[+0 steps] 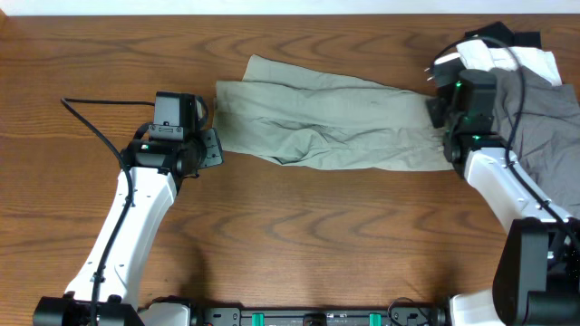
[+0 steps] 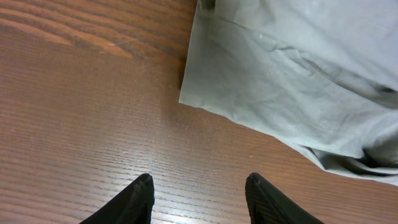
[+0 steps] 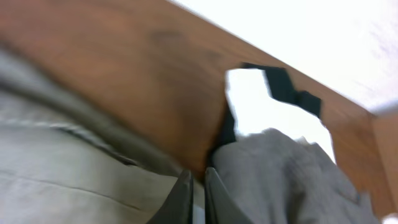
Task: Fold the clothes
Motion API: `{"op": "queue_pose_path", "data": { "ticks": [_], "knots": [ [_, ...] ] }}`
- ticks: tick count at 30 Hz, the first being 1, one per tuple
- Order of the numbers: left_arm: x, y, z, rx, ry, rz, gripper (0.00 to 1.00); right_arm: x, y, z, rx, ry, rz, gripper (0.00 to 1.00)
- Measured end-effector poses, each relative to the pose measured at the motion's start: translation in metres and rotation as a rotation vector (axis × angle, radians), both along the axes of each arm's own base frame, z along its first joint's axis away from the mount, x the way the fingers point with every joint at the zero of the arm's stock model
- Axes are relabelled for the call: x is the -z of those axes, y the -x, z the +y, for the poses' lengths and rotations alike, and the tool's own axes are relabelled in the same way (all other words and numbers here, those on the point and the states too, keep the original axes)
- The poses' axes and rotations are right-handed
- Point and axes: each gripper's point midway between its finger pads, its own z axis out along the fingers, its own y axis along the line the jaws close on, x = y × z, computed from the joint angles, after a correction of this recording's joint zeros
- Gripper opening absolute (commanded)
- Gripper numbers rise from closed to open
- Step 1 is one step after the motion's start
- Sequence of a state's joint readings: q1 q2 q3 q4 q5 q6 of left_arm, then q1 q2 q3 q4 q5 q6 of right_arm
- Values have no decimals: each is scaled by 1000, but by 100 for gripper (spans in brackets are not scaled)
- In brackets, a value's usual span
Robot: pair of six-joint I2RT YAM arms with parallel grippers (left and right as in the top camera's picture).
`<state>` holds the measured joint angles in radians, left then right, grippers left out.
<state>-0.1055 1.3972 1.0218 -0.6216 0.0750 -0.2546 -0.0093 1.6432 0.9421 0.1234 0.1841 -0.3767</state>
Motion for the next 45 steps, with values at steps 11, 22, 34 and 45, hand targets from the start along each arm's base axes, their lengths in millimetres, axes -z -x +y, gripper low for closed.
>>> {"op": "queue_pose_path", "data": {
  "ticks": [11,22,34,45],
  "knots": [
    [0,1,0,0,-1,3,50,68,47,-15,158,-158,276,22],
    [-14,-19,-21,60,99,-92,40,63,82,26,46,-272,407,13],
    [-8,-52,-63,189,170,-184,39,105,92,36,44,-325,536,14],
    [73,-58,-79,214,160,-21,39,109,97,36,84,-358,555,15]
  ]
}}
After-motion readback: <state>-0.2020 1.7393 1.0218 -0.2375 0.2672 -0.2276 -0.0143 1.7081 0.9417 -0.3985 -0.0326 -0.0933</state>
